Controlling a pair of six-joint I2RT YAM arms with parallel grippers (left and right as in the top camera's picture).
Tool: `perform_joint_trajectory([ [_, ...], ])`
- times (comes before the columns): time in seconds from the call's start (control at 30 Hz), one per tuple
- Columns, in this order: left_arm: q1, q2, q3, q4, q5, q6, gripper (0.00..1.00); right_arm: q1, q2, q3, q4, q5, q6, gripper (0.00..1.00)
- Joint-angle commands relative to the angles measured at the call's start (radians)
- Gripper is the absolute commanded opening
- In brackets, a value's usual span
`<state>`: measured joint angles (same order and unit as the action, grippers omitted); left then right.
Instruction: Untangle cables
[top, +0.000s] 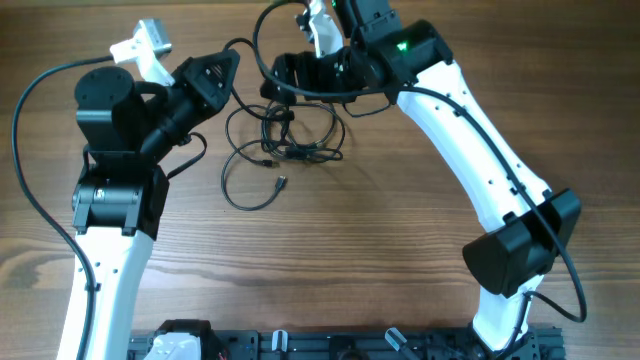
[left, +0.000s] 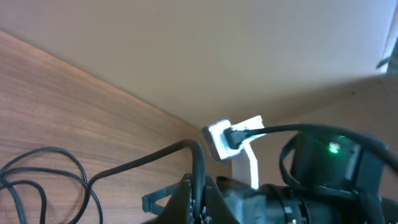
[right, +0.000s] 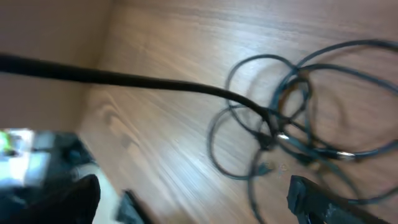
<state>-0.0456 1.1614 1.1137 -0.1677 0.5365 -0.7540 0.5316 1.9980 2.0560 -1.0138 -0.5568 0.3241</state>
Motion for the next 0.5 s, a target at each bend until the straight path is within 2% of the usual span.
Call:
perform_joint_trajectory([
  [0.0,0.005,-0.002,0.003,0.034,0.139,0.116,0.04,0.002,0.017,0.01,-0.016,0.11,-0.23,0.98],
  [0.1,0.004,-0.002,0.003,0.049,0.223,0.149,0.04,0.002,0.035,0.01,0.018,0.108,-0.266,0.95],
  [0.17,0.004,-0.002,0.003,0.048,0.266,0.158,0.04,0.002,0.045,0.01,0.052,0.093,-0.265,0.89],
  [0.27,0.004,-0.002,0.003,0.036,0.315,0.198,0.04,0.002,0.048,0.01,0.11,-0.018,-0.271,0.79],
  [0.33,0.004,-0.002,0.003,0.021,0.31,0.198,0.04,0.002,0.036,0.01,0.131,-0.063,-0.27,0.66],
  [0.4,0.004,0.0,0.003,0.006,0.308,0.198,0.04,0.002,0.017,0.01,0.138,-0.075,-0.267,0.63],
  [0.47,0.004,0.005,0.003,-0.014,0.304,0.201,0.04,0.002,-0.014,0.01,0.138,-0.077,-0.268,0.55],
])
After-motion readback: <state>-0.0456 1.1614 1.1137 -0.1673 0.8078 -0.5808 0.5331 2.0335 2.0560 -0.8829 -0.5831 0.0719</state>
